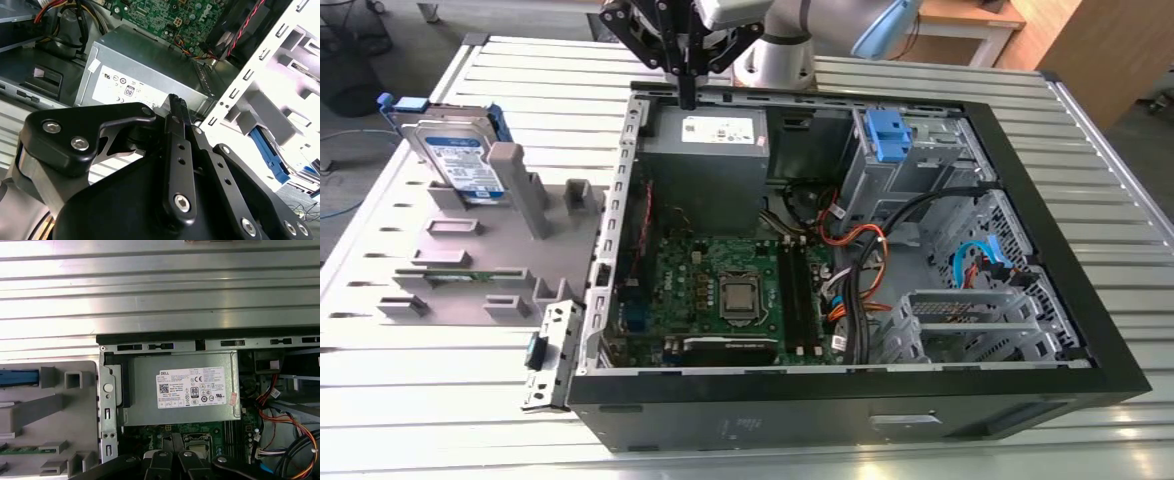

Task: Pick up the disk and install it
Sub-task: 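Reach for the disk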

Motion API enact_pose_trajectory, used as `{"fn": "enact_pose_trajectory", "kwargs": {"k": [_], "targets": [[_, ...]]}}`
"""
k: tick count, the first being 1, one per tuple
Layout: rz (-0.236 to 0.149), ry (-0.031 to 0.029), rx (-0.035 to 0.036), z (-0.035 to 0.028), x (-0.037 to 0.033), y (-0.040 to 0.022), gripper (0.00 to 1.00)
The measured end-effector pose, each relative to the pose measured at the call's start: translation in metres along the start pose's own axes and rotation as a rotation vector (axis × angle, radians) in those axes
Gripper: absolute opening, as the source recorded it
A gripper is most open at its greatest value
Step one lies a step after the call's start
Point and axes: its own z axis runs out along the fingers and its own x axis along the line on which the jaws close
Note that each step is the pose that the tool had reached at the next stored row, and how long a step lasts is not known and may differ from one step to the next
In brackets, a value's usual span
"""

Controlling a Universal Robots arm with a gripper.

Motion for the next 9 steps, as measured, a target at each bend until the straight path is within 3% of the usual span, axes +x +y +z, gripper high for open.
{"fn": "enact_pose_trajectory", "kwargs": {"k": [9], "targets": [[0.0,0.0001,0.0001,0.0005,0.01,-0.0007,0.11]]}}
